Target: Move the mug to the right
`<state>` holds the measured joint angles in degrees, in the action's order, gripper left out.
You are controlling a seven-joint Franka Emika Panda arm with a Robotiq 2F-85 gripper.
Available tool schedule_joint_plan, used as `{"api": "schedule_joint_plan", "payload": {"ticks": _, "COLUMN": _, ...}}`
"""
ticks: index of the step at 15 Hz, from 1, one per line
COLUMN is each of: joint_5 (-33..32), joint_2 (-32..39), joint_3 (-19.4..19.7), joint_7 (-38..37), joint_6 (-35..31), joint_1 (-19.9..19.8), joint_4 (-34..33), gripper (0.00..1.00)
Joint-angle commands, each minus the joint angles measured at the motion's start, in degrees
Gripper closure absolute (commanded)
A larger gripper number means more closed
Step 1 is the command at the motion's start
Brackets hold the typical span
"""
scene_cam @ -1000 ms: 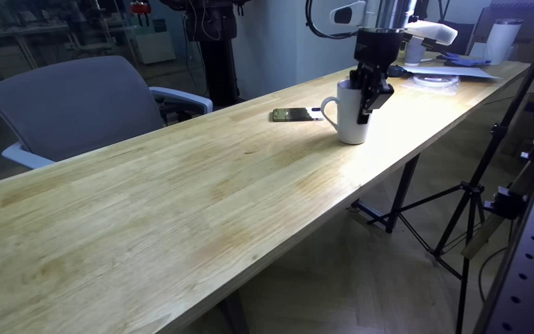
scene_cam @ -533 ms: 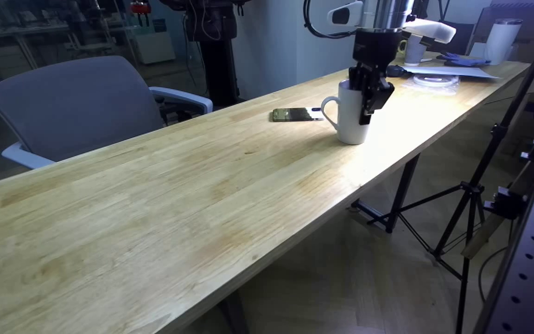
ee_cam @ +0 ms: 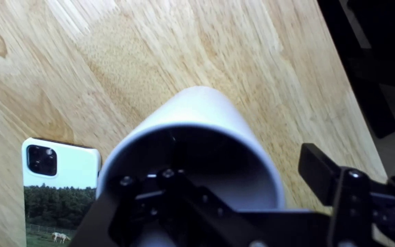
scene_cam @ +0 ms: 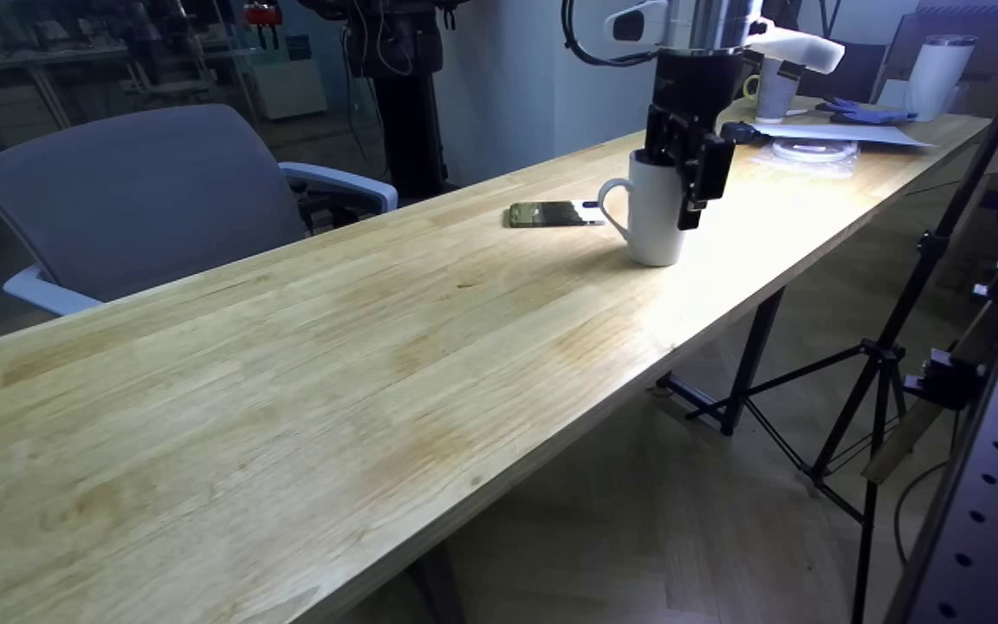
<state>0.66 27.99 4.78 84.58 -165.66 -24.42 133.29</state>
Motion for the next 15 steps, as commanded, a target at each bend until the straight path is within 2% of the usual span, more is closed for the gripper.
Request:
{"api": "schedule_joint_plan", "payload": {"ticks": 1, "joint_5": -3.2, "joint_2": 0.2, "joint_3": 2.8, "joint_7": -6.9, "joint_6": 0.0, "joint_1": 3.4, "joint_4": -1.3, "gripper": 0.00}}
{"api": "schedule_joint_plan", "payload": {"ticks": 7, "joint_5": -7.7, "joint_2": 0.2, "joint_3": 6.0, "joint_7": -15.8, "joint_6": 1.5, "joint_1": 7.8, "joint_4": -2.8, "gripper": 0.00}}
{"api": "schedule_joint_plan", "payload": {"ticks": 15, "joint_5": -12.0, "joint_2": 0.0, "joint_3": 7.3, "joint_7": -24.9, "joint_6": 6.8, "joint_1": 9.6, "joint_4": -5.3, "gripper": 0.00}}
